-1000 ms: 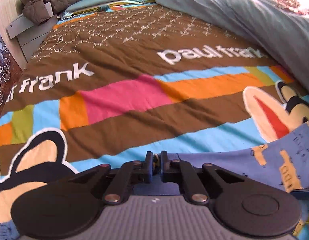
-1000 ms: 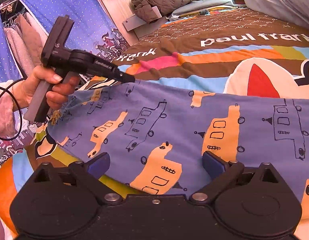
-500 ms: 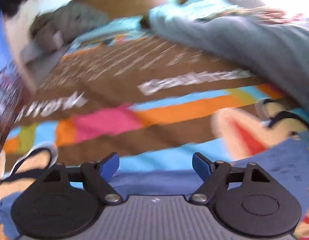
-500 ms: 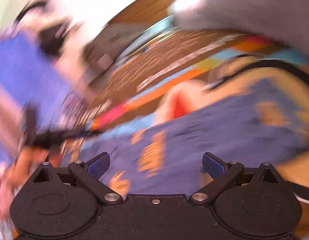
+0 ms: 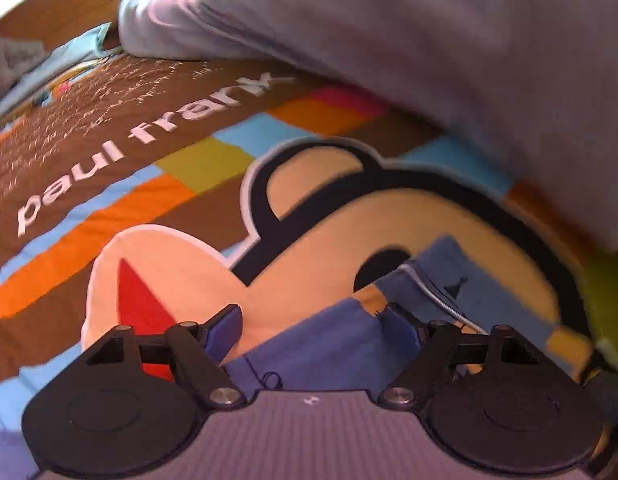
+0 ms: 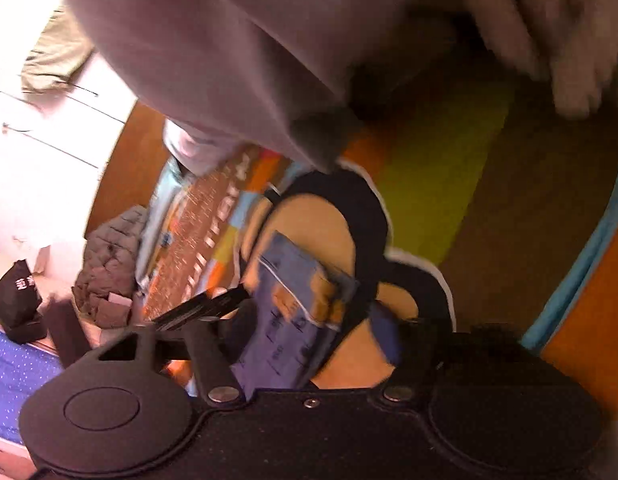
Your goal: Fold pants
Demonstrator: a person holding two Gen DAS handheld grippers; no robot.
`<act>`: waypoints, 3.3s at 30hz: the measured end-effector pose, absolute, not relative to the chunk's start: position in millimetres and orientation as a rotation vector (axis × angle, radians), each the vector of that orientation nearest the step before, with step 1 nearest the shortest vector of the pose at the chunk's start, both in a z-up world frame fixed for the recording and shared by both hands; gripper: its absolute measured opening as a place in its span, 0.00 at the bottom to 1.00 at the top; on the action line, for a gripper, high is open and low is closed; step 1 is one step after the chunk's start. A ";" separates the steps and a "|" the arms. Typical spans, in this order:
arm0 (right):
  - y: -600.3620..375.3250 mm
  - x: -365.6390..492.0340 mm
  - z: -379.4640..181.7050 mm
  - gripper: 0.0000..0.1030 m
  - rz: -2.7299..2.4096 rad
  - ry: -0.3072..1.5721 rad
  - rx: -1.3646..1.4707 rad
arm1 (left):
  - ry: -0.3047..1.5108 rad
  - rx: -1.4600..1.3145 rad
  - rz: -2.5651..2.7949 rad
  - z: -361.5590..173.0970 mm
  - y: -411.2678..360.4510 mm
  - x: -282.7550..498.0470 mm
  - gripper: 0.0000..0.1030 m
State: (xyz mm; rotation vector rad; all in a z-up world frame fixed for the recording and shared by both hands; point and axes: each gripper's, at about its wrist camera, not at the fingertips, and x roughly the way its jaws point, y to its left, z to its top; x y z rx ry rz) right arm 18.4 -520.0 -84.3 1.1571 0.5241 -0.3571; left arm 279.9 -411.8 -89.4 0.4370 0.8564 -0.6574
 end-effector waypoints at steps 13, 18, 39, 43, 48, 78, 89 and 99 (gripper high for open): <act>-523.0 22.5 -99.4 0.13 -0.428 0.522 1.244 | 1.015 0.272 -0.712 -26.4 -414.6 293.3 0.72; -488.2 25.8 -67.5 0.11 -0.408 0.470 0.928 | 1.159 0.459 -0.714 -27.1 -457.5 287.8 0.72; -420.8 77.1 -39.9 0.11 -0.260 0.556 0.434 | 1.400 0.819 -0.554 -47.6 -536.7 274.5 0.44; -420.0 77.2 -39.3 0.11 -0.245 0.560 0.434 | 1.391 0.823 -0.553 -42.8 -532.9 271.5 0.12; -417.4 71.5 -29.8 0.11 -0.225 0.536 0.398 | 1.394 0.574 -0.585 -8.9 -494.3 283.9 0.10; -219.7 127.1 -40.9 0.11 0.243 0.728 0.205 | 1.241 -0.239 -0.654 -58.8 -116.1 318.8 0.15; -224.2 133.2 -48.2 0.12 0.244 0.797 0.237 | 1.228 -0.320 -0.640 -69.2 -103.7 318.1 0.25; -222.0 136.3 -50.0 0.12 0.239 0.804 0.218 | 1.194 -0.290 -0.625 -66.8 -103.6 313.7 0.13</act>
